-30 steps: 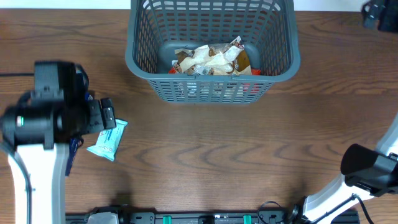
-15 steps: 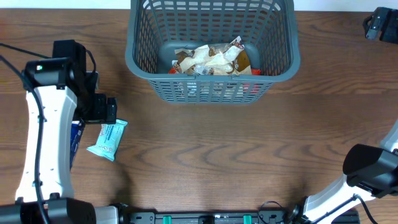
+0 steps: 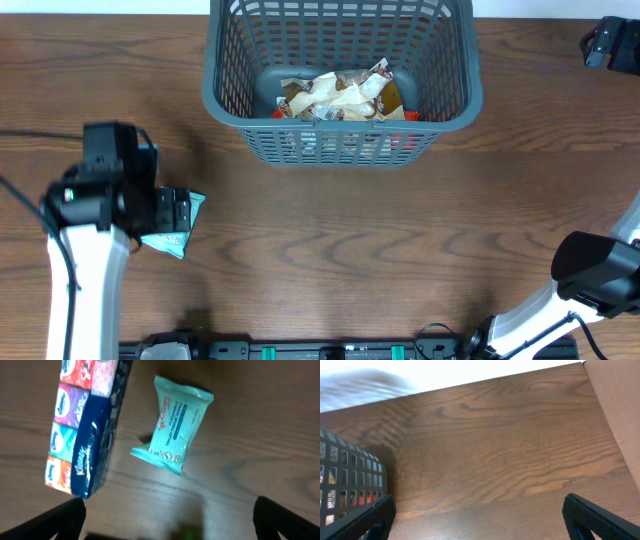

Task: Pack container
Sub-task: 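Move the left gripper to the mint-green wipe pouch and grasp it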

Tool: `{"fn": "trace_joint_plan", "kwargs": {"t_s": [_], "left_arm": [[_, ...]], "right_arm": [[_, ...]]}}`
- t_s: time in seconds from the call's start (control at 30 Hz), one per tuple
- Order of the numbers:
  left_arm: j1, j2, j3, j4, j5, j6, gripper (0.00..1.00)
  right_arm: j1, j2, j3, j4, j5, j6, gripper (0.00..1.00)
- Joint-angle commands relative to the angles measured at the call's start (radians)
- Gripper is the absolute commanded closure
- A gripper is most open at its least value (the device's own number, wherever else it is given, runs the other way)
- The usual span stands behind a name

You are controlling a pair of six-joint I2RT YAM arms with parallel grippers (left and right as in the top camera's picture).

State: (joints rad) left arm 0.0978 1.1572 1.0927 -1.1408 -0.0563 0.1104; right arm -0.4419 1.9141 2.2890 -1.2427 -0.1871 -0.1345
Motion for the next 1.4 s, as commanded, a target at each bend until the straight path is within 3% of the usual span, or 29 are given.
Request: {"fn": "trace_joint_plan", "kwargs": {"t_s": [0.0,0.17,0.43,0.63,0.8,0.93,1.37], "left_arm": [[0.017,-0.055,-0.096,0.046,-0.022,-0.03,0.01],[0.041,-0.047,-0.215,0.19,-0.023,-0.029,0.01],[0.041,0.038,-0.221,0.337,-0.023,-0.006,0.01],[0.041,0.194,-0.221,0.382,-0.023,0.148,0.01],[0.041,0.295,-0.221,0.431,-0.022,0.172,0.01],[0.041,0.346,-0.221,0.461,0.045,0.258,0.01],[0.041,0.514,-0.221,0.591,0.045,0.278,0.01]], "right_arm": [[0.006,0.003,-0.006,-0.003,-0.008,0.008,0.01],[0.006,0.003,-0.008,-0.009,-0.008,-0.009,0.01],[0.007,0.003,-0.016,-0.009,-0.008,-0.02,0.01],[0.011,0.003,-0.072,0.006,-0.008,-0.02,0.01],[0.011,0.003,-0.129,0.028,-0.01,-0.02,0.01],[0.011,0.003,-0.144,0.041,-0.031,-0.02,0.01],[0.012,0.003,-0.144,0.057,-0.031,-0.02,0.01]]}}
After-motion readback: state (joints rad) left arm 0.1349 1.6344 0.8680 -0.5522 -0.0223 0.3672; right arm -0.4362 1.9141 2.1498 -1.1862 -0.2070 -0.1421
